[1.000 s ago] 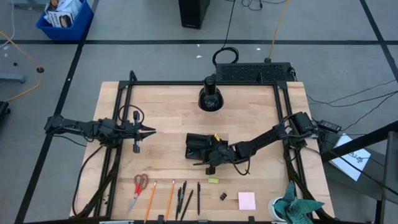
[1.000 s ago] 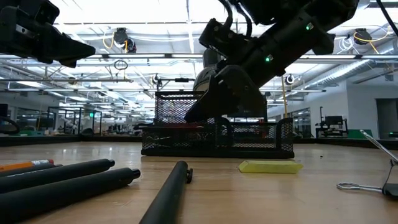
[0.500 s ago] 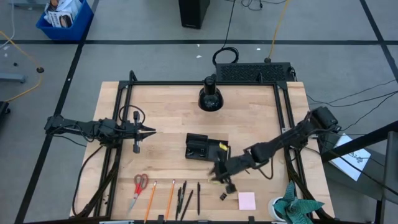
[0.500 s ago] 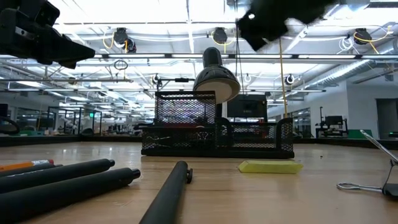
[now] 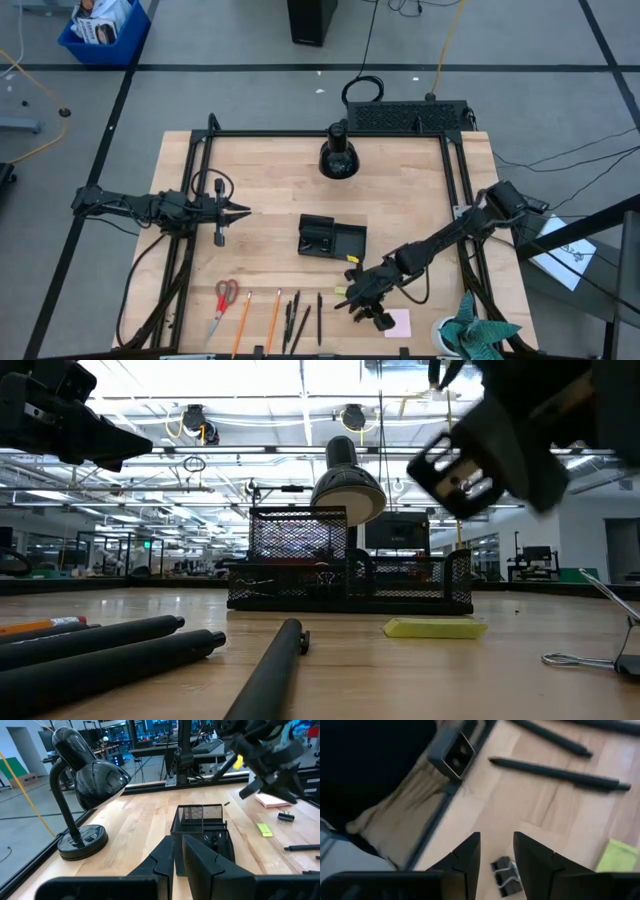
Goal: Pick and place office supplies into organizer
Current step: Put the binder clip into the bottom left section of the desk organizer
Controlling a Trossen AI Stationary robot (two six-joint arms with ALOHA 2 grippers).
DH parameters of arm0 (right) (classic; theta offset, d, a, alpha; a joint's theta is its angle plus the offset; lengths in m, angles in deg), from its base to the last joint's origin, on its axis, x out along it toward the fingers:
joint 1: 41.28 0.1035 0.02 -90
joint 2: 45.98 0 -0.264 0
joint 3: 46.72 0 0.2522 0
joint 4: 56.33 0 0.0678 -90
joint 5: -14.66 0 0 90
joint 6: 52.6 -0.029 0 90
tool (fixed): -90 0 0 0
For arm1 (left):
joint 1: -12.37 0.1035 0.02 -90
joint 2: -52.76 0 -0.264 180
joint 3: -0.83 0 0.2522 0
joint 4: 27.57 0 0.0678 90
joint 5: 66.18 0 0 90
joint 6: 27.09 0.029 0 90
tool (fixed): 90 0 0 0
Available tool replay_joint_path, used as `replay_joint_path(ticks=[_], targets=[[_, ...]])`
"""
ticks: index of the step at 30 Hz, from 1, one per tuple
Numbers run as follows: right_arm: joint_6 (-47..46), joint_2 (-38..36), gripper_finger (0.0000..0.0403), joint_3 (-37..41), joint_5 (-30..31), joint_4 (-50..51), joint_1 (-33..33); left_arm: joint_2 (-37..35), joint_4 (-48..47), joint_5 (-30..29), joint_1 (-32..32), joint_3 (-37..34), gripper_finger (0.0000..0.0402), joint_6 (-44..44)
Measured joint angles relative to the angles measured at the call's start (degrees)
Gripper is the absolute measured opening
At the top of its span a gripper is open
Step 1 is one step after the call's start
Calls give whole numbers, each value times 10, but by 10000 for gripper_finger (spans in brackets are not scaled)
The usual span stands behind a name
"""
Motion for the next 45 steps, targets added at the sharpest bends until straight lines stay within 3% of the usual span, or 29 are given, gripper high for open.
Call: replay_joint_path(ticks=[14,33,45], targets=[[7,16,112,4,-30,43,-22,0,-1,0,0,0,47,-3],[-12,17,112,51,-42,-46,-22,0,-1,0,0,0,47,1],[-10,19,112,51,-21,-48,-10,0,-2,0,0,0,47,1]])
